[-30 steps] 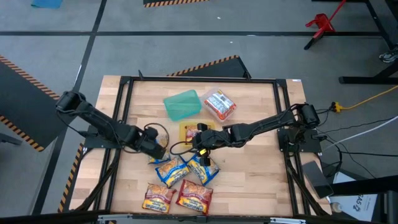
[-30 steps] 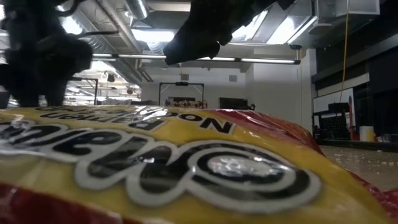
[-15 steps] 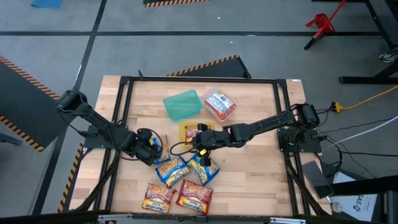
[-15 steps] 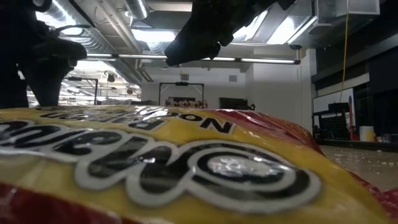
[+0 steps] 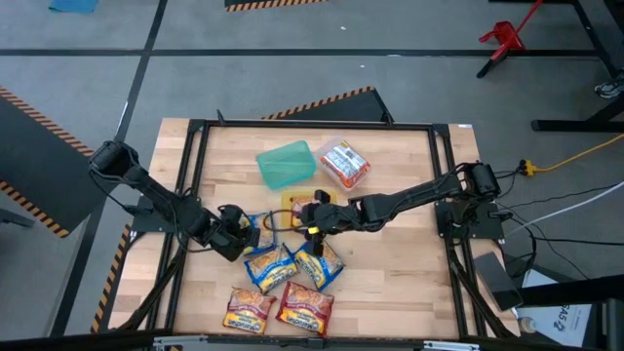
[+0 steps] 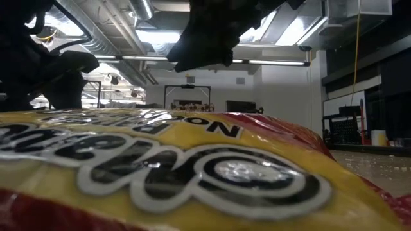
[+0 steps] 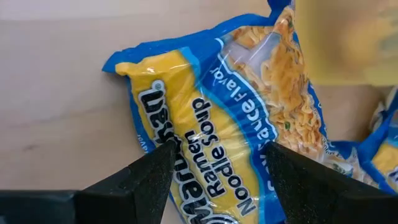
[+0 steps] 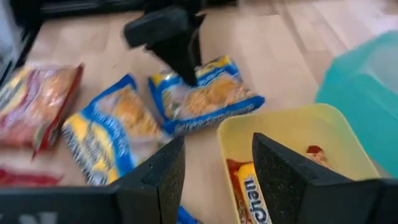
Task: Sort Maruchan noodles
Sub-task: Put the top left blue noodle pack into the green bin
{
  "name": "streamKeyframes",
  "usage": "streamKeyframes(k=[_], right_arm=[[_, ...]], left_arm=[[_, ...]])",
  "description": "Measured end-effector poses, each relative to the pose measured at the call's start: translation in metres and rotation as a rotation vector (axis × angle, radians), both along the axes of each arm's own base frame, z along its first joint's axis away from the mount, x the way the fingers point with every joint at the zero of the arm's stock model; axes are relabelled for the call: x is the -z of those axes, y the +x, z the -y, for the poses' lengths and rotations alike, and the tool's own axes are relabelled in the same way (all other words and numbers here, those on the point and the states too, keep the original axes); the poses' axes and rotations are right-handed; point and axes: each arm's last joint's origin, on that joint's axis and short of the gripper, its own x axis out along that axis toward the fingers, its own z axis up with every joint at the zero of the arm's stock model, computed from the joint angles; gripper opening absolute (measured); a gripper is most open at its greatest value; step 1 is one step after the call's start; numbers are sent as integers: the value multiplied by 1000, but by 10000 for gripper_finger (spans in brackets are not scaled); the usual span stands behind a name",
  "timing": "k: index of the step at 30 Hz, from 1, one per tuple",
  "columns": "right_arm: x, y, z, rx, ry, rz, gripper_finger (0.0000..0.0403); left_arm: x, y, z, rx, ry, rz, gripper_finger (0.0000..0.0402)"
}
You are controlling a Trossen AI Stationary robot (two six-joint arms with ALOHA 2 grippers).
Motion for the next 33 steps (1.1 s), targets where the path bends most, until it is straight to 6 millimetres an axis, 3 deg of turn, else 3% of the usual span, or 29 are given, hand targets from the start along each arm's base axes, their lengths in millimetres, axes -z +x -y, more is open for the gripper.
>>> streamKeyframes(k=[11,15,23,28,33], right_arm=[[32,25,14,126,125,84,170],[36,23,11,94,148,32,170],[49,14,21,204,31,-103,170],[47,14,-2,52,106,-88,170],[50,17,-25,107,143,-5,170]], left_arm=[[12,-2,-4,-33,10,111,249],[16,-5,-6,-38,18,111,249],[19,-8,-5,-1,12,102,249],[18,-6,-3,33,-9,103,249],[18,-6,-2,75,-14,94,249]])
